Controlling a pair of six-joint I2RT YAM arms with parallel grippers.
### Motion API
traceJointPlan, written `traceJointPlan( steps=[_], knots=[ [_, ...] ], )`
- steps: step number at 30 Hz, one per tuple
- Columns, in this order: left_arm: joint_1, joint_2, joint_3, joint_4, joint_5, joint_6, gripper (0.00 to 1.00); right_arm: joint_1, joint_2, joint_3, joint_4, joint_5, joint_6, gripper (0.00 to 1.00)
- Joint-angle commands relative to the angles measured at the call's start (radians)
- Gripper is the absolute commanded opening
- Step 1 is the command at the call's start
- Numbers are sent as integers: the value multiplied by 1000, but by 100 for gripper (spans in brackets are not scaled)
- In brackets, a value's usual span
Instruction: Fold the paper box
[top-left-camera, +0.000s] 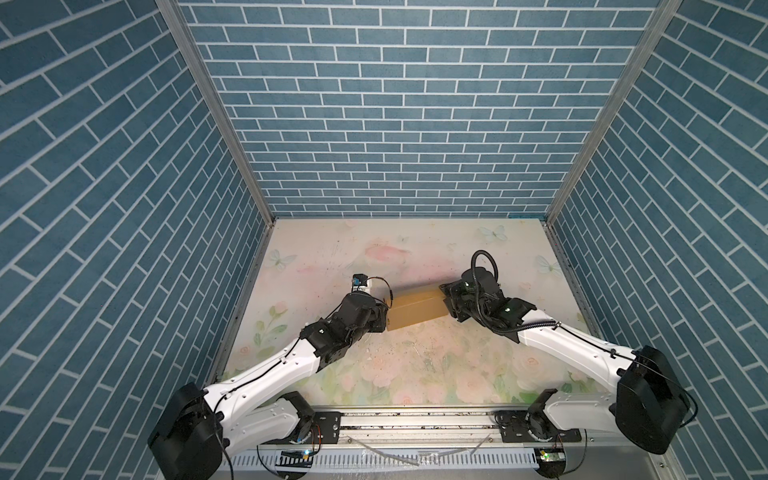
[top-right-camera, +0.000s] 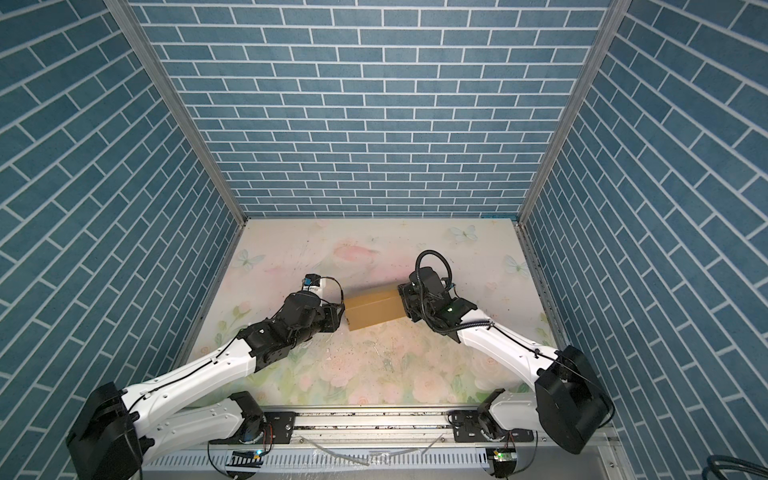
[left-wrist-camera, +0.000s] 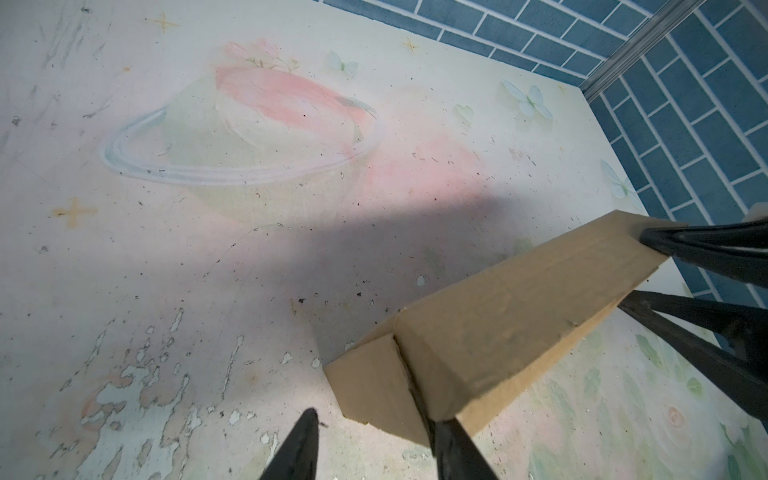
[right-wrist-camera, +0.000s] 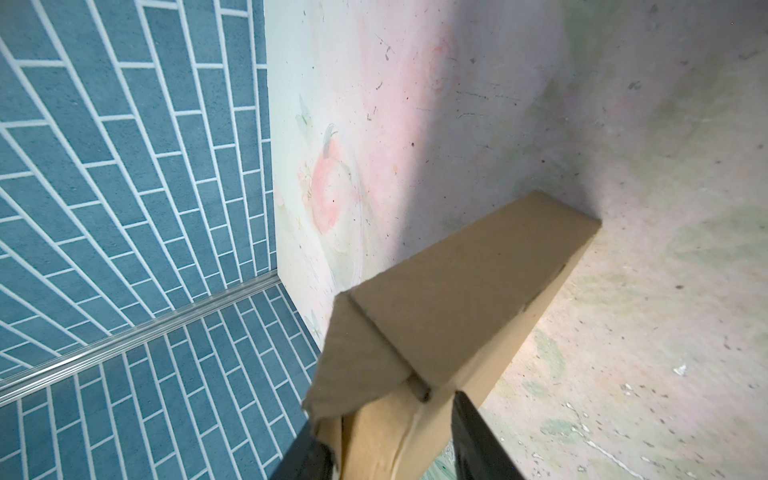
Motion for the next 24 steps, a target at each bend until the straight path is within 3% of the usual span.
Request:
traceJointPlan(
  steps=[1,24],
  knots=[
    [-4,-6,-30,-18,18,30,48,4,32,34,-41,29,25,45],
    [-1,-64,-86,82,69,91,62,14,90,88,-33,25,18,46]
  ],
)
